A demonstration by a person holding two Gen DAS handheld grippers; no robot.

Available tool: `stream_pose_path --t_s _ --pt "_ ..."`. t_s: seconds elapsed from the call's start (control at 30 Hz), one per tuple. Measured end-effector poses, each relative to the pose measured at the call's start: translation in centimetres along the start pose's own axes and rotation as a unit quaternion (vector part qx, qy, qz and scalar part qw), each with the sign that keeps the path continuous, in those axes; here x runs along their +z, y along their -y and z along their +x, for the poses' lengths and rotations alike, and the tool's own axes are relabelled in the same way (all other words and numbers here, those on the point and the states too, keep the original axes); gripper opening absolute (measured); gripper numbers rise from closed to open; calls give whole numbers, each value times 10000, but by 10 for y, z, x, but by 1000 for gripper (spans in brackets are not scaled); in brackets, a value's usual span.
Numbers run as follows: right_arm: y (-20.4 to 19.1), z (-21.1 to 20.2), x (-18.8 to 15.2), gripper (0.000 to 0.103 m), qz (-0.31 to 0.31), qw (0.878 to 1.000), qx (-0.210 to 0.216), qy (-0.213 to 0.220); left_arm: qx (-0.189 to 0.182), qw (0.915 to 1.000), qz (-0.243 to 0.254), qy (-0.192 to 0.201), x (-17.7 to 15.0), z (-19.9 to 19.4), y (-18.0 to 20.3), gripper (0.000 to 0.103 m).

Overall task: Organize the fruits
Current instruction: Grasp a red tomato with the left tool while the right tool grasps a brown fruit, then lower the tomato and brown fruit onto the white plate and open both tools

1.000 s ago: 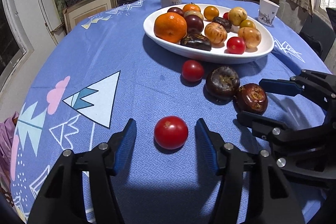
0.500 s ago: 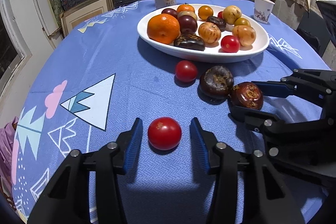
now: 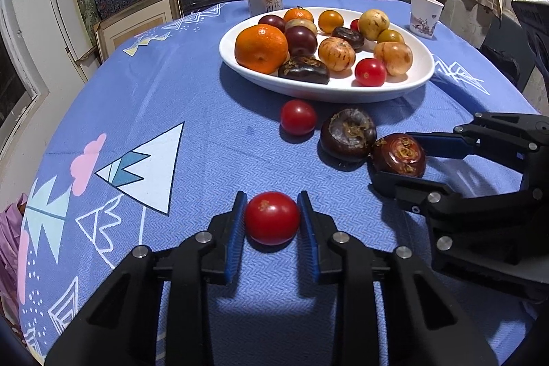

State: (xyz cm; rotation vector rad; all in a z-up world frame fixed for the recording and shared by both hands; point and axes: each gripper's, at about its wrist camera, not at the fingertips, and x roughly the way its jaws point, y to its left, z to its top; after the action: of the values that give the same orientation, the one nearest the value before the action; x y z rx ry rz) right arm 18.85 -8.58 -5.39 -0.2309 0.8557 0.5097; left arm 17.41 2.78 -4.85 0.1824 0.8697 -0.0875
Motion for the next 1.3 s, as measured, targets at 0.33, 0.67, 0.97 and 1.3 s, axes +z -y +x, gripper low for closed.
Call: stream_pose_path --t_s 0.33,0.67,0.97,1.3 --pt "4 -24 -3 43 124 9993 39 361 117 9982 -167 555 3 -28 -5 29" --pt "38 -118 21 43 410 9874 -40 1527 196 9942 -242 1028 55 -76 -29 29" --pt "112 -143 94 43 877 9781 -396 1844 -293 9934 -306 1066 146 -59 -14 29" --pt "124 -3 139 42 896 9934 -142 701 -853 9956 -208 324 132 33 29 29"
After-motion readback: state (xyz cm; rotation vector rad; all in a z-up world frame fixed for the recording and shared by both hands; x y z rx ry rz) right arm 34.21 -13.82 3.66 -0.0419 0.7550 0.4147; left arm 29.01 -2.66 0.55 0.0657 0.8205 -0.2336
